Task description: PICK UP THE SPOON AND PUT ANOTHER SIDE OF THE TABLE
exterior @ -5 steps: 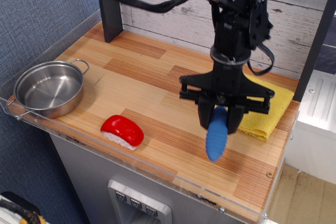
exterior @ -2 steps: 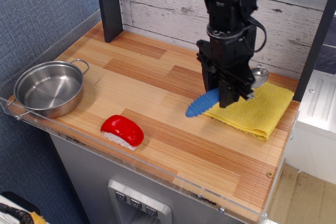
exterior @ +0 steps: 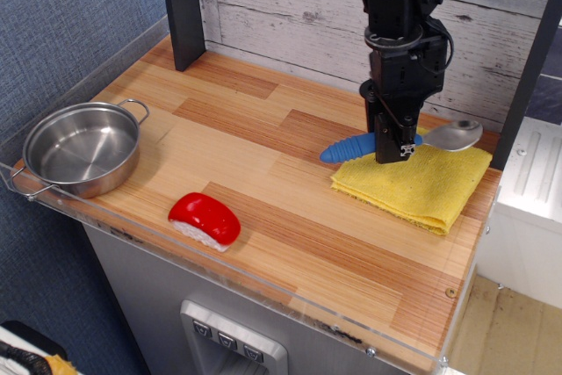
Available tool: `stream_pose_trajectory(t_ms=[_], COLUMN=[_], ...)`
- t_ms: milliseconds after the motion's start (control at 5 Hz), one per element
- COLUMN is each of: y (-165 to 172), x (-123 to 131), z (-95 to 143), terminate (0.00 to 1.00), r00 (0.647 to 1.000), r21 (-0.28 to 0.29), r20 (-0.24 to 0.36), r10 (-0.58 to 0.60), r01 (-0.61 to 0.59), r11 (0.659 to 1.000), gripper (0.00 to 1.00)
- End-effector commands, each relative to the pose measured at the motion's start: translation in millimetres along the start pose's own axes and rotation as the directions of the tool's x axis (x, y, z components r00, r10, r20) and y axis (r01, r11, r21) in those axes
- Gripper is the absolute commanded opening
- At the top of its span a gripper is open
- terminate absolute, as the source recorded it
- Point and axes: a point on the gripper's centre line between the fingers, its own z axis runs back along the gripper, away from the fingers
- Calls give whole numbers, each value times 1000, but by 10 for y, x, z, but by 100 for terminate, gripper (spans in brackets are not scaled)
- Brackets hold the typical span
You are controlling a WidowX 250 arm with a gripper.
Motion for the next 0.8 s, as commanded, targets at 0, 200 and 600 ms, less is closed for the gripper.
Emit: stream_pose_trajectory(t_ms=[0, 200, 600], y=[-24, -27, -42], x=[148, 138, 114], z=[48, 7, -31], terminate=[0, 0, 0], r00=[1000, 1000, 998], r21=[57, 57, 78], r20=[16, -7, -23], r10=[5, 22, 60], r01=[-6, -21, -58], r11=[998, 998, 995], gripper=[0, 0, 0])
